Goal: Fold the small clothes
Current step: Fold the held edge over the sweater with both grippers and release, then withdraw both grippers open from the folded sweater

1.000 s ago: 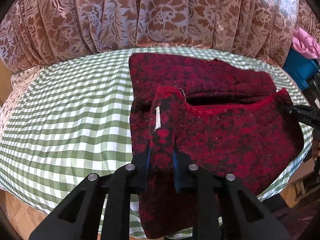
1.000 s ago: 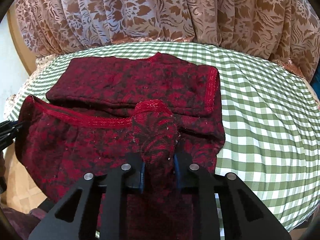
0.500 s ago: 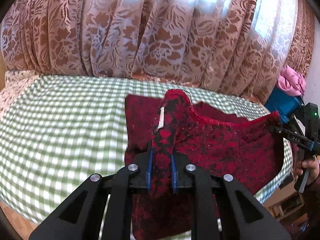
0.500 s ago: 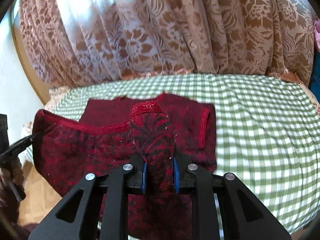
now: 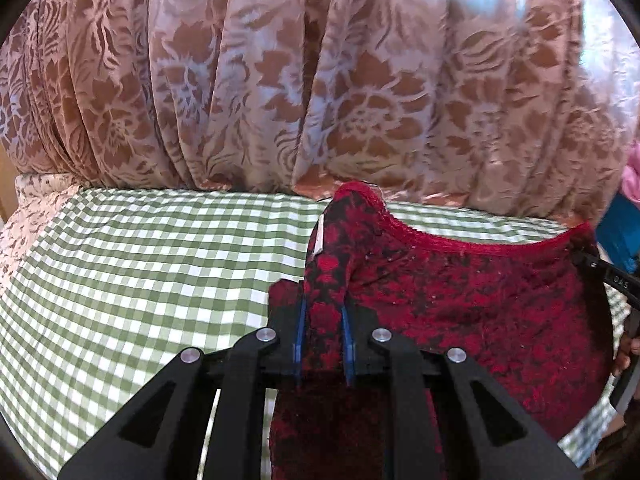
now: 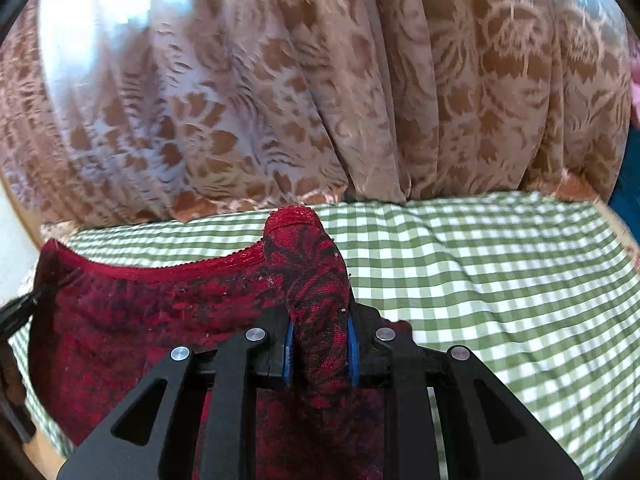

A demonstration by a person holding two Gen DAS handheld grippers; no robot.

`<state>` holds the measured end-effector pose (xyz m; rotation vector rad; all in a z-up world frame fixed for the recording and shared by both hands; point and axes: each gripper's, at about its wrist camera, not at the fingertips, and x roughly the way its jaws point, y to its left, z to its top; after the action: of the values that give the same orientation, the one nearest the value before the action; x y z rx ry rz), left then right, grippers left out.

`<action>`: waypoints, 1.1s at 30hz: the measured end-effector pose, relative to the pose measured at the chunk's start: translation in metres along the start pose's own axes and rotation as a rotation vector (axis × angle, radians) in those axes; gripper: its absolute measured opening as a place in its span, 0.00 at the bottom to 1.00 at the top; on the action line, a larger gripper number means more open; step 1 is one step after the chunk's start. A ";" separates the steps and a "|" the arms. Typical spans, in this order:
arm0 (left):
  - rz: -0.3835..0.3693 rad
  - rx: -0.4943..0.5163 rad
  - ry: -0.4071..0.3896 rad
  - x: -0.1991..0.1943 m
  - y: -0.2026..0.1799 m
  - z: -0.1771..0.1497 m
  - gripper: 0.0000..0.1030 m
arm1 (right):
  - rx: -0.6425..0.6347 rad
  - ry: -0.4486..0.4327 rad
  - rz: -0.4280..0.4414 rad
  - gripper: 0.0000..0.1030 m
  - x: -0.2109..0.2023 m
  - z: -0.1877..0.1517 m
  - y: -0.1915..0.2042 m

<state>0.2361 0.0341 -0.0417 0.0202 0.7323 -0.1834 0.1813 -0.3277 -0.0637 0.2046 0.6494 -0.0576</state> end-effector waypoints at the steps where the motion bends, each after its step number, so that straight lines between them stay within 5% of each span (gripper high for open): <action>1: 0.014 -0.002 0.011 0.008 0.000 -0.001 0.13 | -0.002 0.014 -0.020 0.18 0.015 0.001 0.000; 8: 0.109 0.015 0.133 0.078 0.001 -0.029 0.21 | -0.011 0.172 -0.102 0.18 0.093 -0.022 -0.006; 13: 0.134 0.012 0.136 0.077 0.000 -0.028 0.32 | -0.028 0.212 -0.128 0.23 0.106 -0.029 -0.004; 15: 0.138 -0.018 0.123 0.065 0.003 -0.026 0.45 | -0.043 0.194 -0.153 0.39 0.095 -0.025 0.000; 18: 0.117 -0.079 0.106 0.042 0.013 -0.028 0.46 | -0.066 0.134 -0.167 0.57 0.069 -0.022 0.008; 21: 0.125 -0.101 0.094 0.020 0.017 -0.039 0.46 | -0.122 0.076 -0.163 0.64 0.038 -0.026 0.026; 33: 0.130 -0.124 0.094 -0.051 0.029 -0.104 0.54 | -0.272 -0.020 -0.105 0.64 -0.050 -0.065 0.086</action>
<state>0.1350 0.0790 -0.0865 -0.0414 0.8318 -0.0125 0.1128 -0.2305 -0.0694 -0.0926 0.6407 -0.0718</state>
